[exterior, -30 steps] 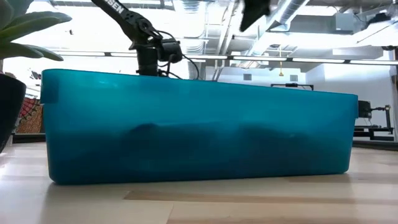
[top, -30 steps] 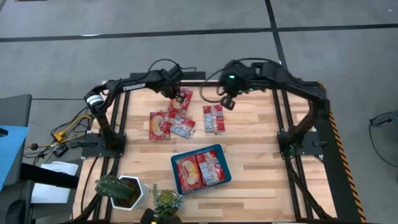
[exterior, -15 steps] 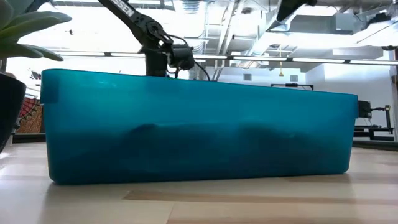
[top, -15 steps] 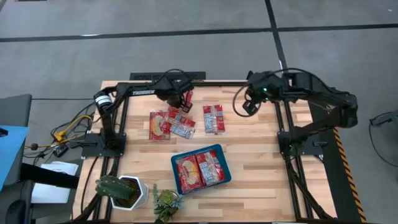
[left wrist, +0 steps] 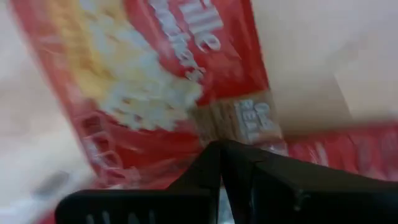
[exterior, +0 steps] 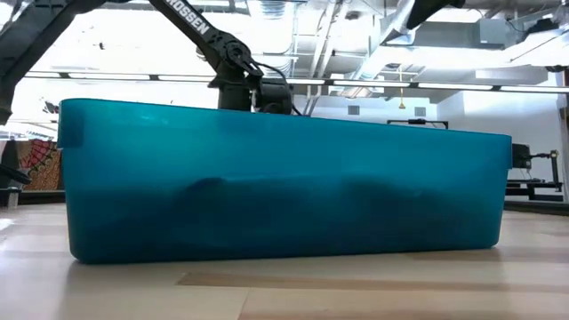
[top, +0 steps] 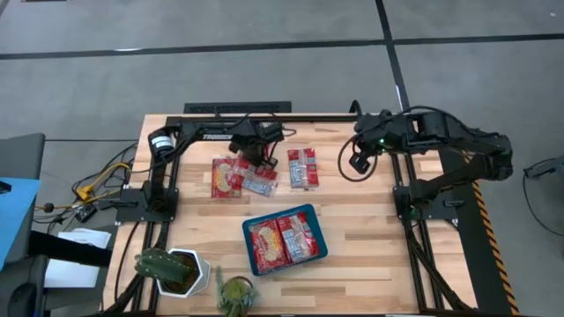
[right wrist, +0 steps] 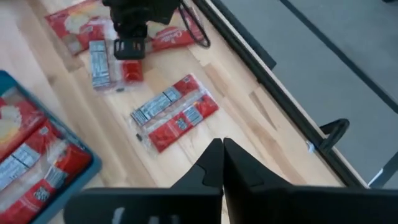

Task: Sort popcorn bags into baskets
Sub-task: Adjust the popcorn bags

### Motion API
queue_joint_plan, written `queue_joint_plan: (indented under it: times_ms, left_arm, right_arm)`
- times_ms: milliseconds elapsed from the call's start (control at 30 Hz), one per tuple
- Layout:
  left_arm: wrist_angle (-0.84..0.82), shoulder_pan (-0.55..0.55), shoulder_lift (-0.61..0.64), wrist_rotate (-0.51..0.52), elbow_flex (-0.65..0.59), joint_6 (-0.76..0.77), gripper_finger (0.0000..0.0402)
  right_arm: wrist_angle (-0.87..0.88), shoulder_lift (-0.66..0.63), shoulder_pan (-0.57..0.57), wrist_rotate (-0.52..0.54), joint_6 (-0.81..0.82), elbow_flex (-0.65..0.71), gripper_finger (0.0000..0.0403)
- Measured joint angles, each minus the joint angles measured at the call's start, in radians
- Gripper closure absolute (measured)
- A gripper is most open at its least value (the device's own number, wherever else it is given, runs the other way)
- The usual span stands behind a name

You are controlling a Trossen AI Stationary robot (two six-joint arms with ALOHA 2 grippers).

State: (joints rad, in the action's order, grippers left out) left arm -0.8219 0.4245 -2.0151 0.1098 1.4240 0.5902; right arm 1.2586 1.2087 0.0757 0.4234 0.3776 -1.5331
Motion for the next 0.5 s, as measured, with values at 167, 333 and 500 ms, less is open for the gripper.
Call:
queue_joint_plan:
  times_ms: [167,333,500]
  left_arm:
    - [0.02,-0.065,0.0,-0.071,-0.025,0.01,0.0401]
    - [0.027,-0.095,0.009,0.041,0.008,-0.073,0.0401]
    - [0.023,-0.055,0.008,0.11,-0.005,-0.152,0.0401]
  right_arm:
    - [-0.002,0.0,-0.026,0.001,-0.001,0.028,0.0372]
    - [-0.015,0.001,-0.03,0.004,-0.018,0.033,0.0385]
    - [-0.016,0.001,-0.03,0.005,-0.019,0.033,0.039]
